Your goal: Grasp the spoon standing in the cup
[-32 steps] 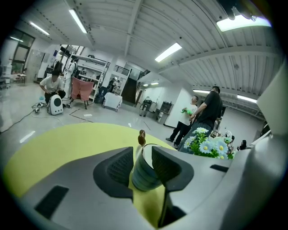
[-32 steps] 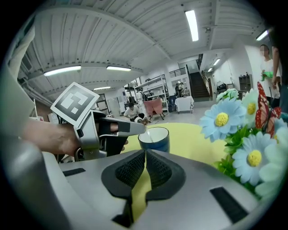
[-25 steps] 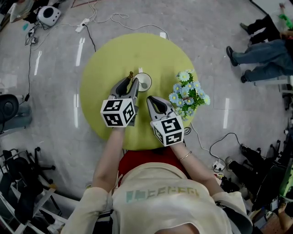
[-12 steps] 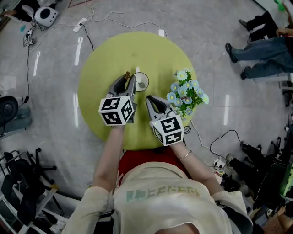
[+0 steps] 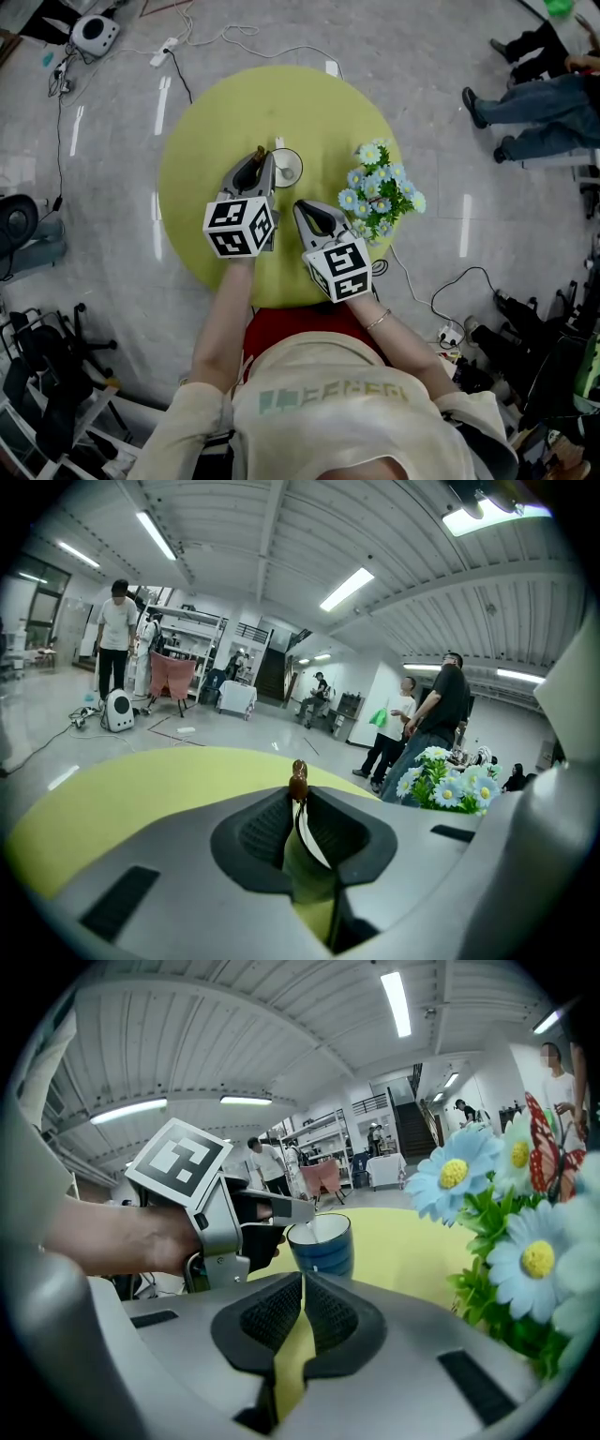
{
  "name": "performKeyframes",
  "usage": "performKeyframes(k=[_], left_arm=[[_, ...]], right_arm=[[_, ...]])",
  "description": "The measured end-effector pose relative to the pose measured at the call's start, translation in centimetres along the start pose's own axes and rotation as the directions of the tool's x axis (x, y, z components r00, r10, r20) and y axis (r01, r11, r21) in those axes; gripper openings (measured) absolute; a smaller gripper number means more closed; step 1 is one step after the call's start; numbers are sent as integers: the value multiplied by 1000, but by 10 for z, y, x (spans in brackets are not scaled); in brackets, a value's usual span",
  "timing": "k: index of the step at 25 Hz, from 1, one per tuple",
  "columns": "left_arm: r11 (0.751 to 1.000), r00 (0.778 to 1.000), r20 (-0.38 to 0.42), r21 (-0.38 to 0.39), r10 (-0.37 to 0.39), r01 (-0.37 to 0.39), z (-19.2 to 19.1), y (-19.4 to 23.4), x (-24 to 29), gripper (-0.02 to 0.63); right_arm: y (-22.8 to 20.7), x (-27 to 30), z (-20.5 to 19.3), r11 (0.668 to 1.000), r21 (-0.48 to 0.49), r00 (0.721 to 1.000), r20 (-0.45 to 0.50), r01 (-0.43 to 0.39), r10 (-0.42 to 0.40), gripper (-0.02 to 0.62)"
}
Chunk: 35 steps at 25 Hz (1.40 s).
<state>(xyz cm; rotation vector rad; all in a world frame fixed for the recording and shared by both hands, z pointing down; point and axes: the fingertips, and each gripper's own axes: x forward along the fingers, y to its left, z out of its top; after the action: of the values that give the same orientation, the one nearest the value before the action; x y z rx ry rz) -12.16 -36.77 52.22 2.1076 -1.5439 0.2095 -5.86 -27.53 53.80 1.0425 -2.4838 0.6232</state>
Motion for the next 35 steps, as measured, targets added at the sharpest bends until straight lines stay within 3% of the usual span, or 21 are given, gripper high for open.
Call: performKeyframes(k=[22,35], left_arm=[[998,995,103,58,-2,-4,33,-12,-39,55],[998,977,213,59,9,-22,56,-17,-89,55]], right_arm=[[10,-19,10,999,-32,998,47,38,-36,39],[30,-36,11,997,-56,996,76,53,-49,40]])
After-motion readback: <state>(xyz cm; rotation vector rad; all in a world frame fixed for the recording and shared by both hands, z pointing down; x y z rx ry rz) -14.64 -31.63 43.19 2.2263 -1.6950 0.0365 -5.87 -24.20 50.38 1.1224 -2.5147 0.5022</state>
